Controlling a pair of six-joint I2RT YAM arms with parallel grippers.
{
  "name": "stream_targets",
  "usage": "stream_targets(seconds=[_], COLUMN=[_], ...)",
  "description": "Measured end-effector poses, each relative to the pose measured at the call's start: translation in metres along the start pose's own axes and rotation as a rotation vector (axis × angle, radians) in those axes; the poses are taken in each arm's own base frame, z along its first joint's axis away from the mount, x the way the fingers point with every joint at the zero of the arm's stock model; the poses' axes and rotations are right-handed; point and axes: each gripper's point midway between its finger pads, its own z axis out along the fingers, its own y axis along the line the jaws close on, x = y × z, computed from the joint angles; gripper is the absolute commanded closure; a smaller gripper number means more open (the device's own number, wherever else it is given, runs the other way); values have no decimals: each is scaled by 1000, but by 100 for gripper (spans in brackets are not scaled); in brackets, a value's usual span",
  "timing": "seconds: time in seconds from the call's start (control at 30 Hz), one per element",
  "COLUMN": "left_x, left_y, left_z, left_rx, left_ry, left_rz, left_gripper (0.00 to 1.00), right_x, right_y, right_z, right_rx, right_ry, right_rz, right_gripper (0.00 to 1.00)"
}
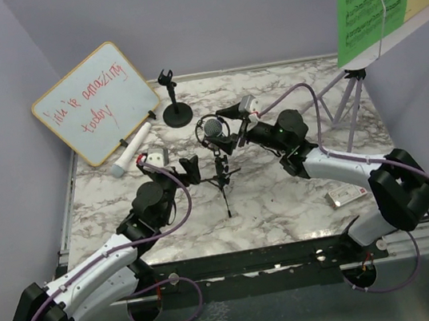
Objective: Pack up the instrument practice props
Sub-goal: Remove the microphone from the microphone stand.
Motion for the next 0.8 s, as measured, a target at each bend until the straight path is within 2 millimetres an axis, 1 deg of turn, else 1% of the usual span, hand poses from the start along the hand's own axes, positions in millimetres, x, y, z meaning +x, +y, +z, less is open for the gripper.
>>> stream_targets(seconds=[0.1, 0.17, 0.23, 0.33, 0.37, 0.47, 0.6, 0.67, 0.8], left_x=[2, 2, 1, -1, -2, -7, -12, -14, -17], left_y=[0, 0, 0, -1, -2, -6, -14, -18, -26], left_z=[1, 1, 1, 2, 2, 3, 6, 8, 12], left_rx=[-1, -1, 0, 3, 6, 23, 55, 71, 103], left_ry=[4, 4, 1, -4, -7, -13, -18, -17, -14], left_rz=[5, 8, 8, 11, 14, 21, 32, 38, 60], left_gripper=[3, 2, 1, 1, 1, 1, 1, 1, 1], right_x=[2, 3, 2, -1, -2, -5, -12, -19, -41], right_y=[1, 1, 1, 3, 4, 5, 8, 10, 11], right_z=[3, 3, 4, 6, 7, 9, 5, 3, 0], right_rx=[-14, -18, -22, -41, -48, -65, -76, -80, -95], right_ry=[6, 9, 8, 6, 9, 14, 17, 10, -13], right_rz=[-9, -14, -15, -15, -13, -9, -6, -10, -23], right_gripper=[25, 30, 41, 62, 67, 71, 72, 72, 72])
